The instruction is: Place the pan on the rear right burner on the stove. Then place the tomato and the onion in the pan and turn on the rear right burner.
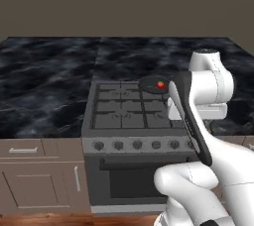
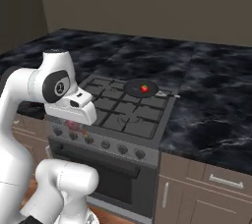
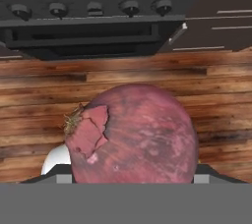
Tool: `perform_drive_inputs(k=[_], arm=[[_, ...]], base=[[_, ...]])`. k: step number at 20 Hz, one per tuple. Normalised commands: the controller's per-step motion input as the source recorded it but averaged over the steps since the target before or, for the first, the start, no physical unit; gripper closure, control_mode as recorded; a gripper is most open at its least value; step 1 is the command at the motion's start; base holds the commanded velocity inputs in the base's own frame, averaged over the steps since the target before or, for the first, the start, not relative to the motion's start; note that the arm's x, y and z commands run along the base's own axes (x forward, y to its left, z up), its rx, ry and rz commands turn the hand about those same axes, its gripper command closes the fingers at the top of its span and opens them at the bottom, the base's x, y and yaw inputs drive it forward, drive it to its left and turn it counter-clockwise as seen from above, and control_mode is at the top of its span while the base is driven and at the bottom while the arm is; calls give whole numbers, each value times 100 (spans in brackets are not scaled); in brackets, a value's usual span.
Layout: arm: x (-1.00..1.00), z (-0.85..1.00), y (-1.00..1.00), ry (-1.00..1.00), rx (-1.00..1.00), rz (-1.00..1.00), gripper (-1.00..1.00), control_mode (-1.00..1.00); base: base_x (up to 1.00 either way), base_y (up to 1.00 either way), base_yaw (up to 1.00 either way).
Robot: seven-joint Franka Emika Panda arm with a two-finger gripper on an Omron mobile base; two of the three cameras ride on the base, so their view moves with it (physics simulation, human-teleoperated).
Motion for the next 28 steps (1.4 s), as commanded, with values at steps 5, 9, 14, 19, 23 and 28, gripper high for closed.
perform_drive_inputs(k=[5,9,14,19,23,28], arm=[[0,0,0,0,0,0,100,100],[0,0,0,0,0,0,100,100],[0,0,0,0,0,0,100,100],[0,0,0,0,0,0,100,100],[0,0,0,0,0,0,100,100],[0,0,0,0,0,0,100,100]], base=[[24,52,-28],[36,51,-27],[48,41,-23],[63,23,-13],[62,32,-9],[35,54,-14]])
